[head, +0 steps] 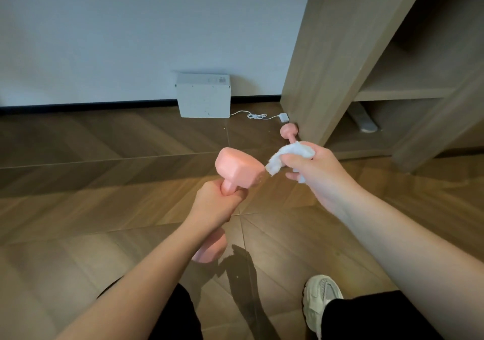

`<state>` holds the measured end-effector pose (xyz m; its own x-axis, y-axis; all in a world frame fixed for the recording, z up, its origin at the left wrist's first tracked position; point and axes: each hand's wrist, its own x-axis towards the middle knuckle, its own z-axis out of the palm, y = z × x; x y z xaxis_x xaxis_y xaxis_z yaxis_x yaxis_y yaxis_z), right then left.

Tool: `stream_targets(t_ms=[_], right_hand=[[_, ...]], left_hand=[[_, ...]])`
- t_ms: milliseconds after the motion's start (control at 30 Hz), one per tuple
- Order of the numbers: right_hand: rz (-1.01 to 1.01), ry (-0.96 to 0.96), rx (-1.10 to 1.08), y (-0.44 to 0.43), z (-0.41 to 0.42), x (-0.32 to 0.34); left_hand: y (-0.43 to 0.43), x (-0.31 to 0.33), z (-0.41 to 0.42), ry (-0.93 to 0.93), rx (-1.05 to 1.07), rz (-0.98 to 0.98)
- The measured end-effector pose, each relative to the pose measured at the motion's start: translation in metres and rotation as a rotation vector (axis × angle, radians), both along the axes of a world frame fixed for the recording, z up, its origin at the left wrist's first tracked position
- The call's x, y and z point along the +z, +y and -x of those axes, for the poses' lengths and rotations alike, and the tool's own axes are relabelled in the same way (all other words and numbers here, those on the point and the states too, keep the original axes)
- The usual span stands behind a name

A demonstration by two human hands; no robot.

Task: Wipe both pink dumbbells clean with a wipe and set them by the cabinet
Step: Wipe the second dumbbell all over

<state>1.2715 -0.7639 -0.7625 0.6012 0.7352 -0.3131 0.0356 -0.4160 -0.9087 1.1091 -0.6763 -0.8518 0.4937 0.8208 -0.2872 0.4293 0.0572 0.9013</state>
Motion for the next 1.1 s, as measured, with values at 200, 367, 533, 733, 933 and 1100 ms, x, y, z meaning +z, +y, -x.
stream_targets(t_ms=[200, 367, 533, 733, 933, 1100], right_hand=[[-0.006, -0.144, -0.054, -0.002, -0.011, -0.008], [0.044, -0.307, -0.063, -0.001, -0.015, -0.015], [-0.012, -0.175, 0.268, -0.011, 0.001, -0.007], [-0.125, -0.090, 0.538, -0.021, 0.015, 0.003], [-0.192, -0.072, 0.686, -0.019, 0.027, -0.005], [-0.134, -0.246, 0.659, -0.012, 0.026, -0.011]], left_hand=[[-0.017, 0.011, 0.005, -0.100, 0.020, 0.094], [-0.022, 0.004, 0.008, -0.019, -0.044, 0.017], [-0.027, 0.000, 0.011, 0.054, -0.067, -0.015], [-0.024, 0.002, 0.015, 0.061, -0.049, 0.038], [-0.026, 0.010, 0.017, -0.035, 0.017, 0.047], [-0.026, 0.008, 0.013, -0.096, 0.111, 0.046]])
